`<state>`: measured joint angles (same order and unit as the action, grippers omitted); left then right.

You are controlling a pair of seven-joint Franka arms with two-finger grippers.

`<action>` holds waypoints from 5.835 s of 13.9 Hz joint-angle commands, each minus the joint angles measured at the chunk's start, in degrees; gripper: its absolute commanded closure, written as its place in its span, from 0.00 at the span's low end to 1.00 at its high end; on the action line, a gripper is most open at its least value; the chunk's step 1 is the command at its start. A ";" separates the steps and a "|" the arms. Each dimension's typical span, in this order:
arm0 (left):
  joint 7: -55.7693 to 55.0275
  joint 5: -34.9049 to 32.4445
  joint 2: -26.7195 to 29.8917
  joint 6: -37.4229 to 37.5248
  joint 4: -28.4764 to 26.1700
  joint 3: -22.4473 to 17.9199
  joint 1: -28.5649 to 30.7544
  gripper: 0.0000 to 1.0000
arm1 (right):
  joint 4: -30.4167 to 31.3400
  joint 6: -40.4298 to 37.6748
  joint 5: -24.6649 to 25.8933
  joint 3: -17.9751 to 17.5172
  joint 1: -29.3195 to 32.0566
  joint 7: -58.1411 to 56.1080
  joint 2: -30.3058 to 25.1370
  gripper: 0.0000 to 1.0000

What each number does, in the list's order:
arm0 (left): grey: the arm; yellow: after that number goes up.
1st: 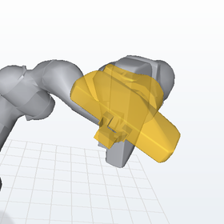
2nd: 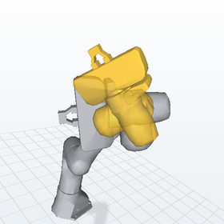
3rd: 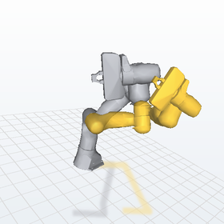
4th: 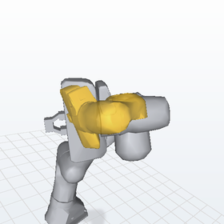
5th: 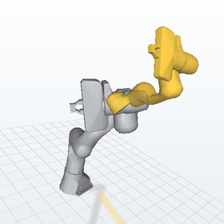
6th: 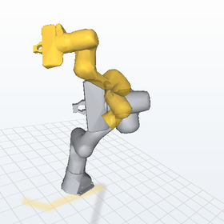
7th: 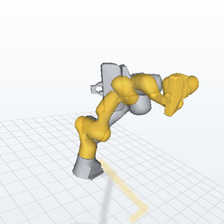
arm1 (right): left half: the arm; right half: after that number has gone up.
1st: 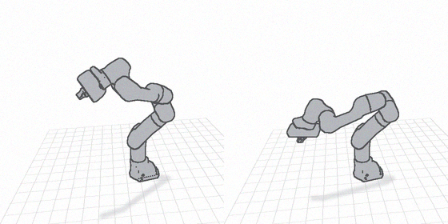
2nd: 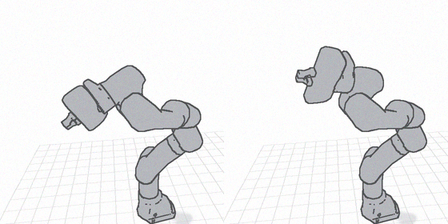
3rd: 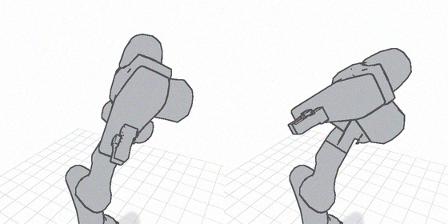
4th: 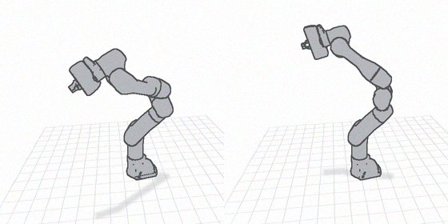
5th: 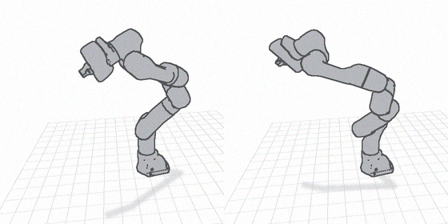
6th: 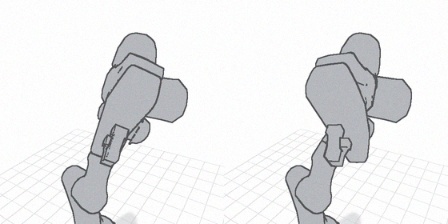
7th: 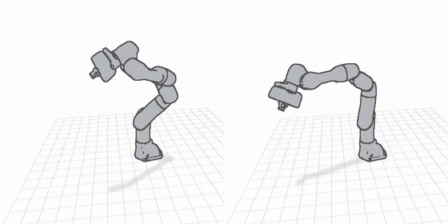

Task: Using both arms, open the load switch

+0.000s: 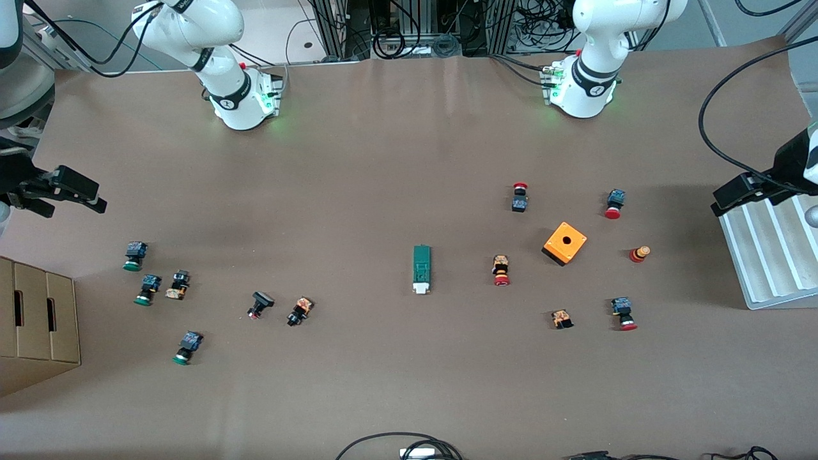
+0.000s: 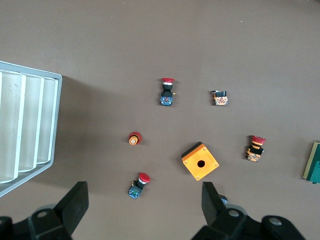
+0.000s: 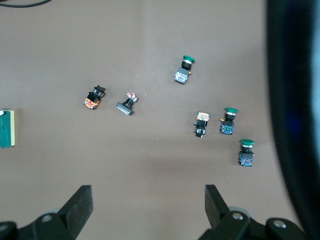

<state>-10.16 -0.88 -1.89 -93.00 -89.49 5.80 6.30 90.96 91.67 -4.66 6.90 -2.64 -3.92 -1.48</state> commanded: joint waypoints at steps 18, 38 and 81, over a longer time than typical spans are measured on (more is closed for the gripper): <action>-0.21 -0.35 0.05 0.10 0.63 -0.09 0.82 0.00 | 0.00 0.97 0.79 0.22 0.80 -4.96 -0.28 0.00; -0.48 0.70 5.40 -6.21 -8.23 1.40 -2.96 0.00 | 0.09 0.62 0.79 0.31 2.29 -10.76 -0.54 0.00; -47.66 -23.91 10.15 -28.64 -30.74 15.73 -32.48 0.00 | 0.09 1.06 0.70 0.22 2.38 -11.29 0.08 0.00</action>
<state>-54.82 -23.46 7.09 -122.74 -119.73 22.06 -24.30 90.98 92.04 -4.64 7.42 -0.71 -14.36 -1.39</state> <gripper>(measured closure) 0.000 0.000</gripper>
